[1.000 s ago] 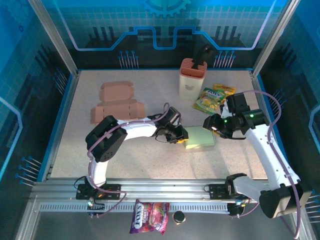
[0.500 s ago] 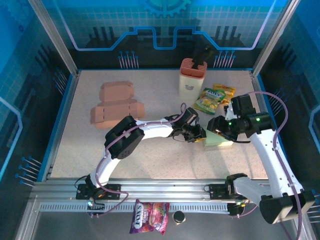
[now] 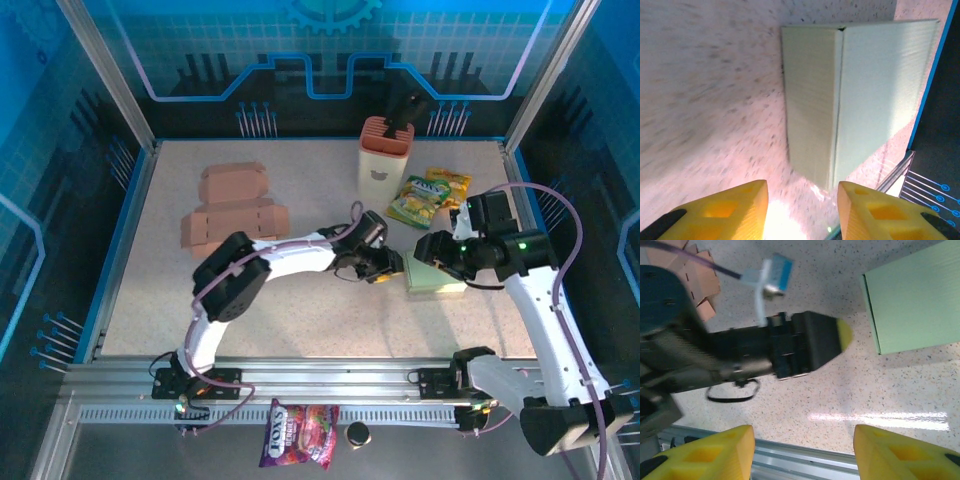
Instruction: Fold the paper box
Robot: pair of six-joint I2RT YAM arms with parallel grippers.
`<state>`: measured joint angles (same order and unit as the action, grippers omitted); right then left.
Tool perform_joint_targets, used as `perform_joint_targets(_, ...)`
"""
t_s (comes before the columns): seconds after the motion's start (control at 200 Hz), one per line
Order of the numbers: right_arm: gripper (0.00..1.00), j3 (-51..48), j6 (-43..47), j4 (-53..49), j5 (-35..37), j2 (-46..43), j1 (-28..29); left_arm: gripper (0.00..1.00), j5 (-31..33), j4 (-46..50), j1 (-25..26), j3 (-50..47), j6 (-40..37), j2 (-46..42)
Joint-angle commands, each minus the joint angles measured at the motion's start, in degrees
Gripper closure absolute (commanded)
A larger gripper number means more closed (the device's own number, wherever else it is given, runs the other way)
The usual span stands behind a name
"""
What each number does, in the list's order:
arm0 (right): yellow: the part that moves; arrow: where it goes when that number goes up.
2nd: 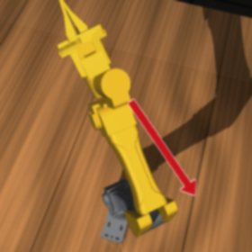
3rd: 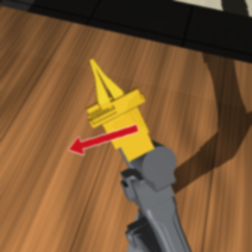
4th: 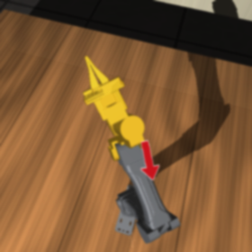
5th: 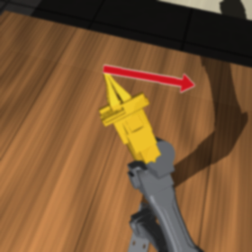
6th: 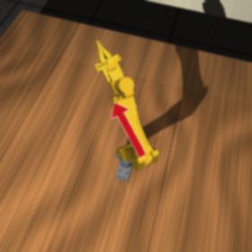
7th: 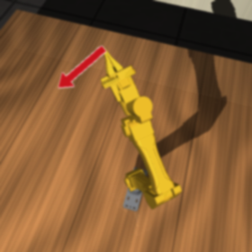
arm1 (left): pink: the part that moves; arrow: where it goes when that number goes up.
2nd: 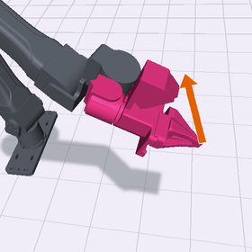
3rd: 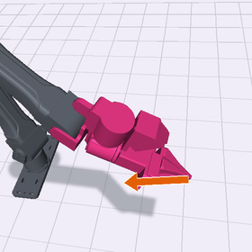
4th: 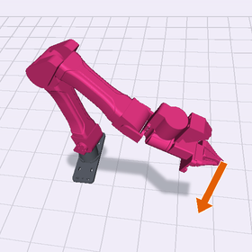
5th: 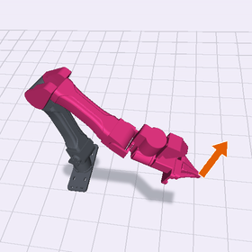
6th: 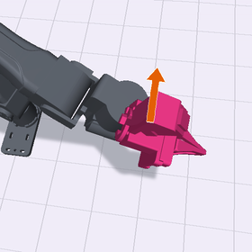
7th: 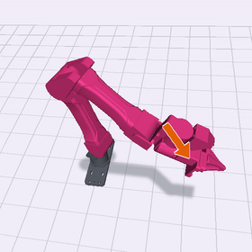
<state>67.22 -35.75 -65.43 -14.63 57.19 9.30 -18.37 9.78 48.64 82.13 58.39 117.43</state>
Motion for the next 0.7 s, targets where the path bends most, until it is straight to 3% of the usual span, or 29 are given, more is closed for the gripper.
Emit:
perform_joint_targets(0.0, 0.45, -0.9, -0.6, 3.0, -0.9, -1.9, -0.1, 0.59, 5.6, 11.1, -5.9, -3.7, -6.5, -12.0)
perform_joint_targets(0.135, 0.47, -4.7, -3.1, 9.4, -1.8, -1.5, 1.8, 0.58, 13.8, 18.5, -15.0, -10.4, -14.6, -25.3)
perform_joint_targets(0.26, 0.49, -6.7, -6.7, 15.8, -2.0, 2.8, 7.1, 0.59, 10.5, 26.9, -31.8, -14.0, -18.7, -30.4)
perform_joint_targets(0.38, 0.49, -5.9, -9.3, 22.1, -2.0, 8.8, 12.8, 0.64, 7.7, 30.5, -45.7, -13.0, -22.8, -27.3)
perform_joint_targets(0.53, 0.49, -4.3, -11.8, 27.6, -5.1, 15.4, 15.4, 0.67, 12.3, 35.4, -50.9, -4.1, -26.7, -15.4)
perform_joint_targets(0.69, 0.48, -3.5, -12.5, 31.1, -7.1, 19.3, 16.6, 0.69, 13.9, 31.5, -53.0, -3.4, -25.8, -9.6)
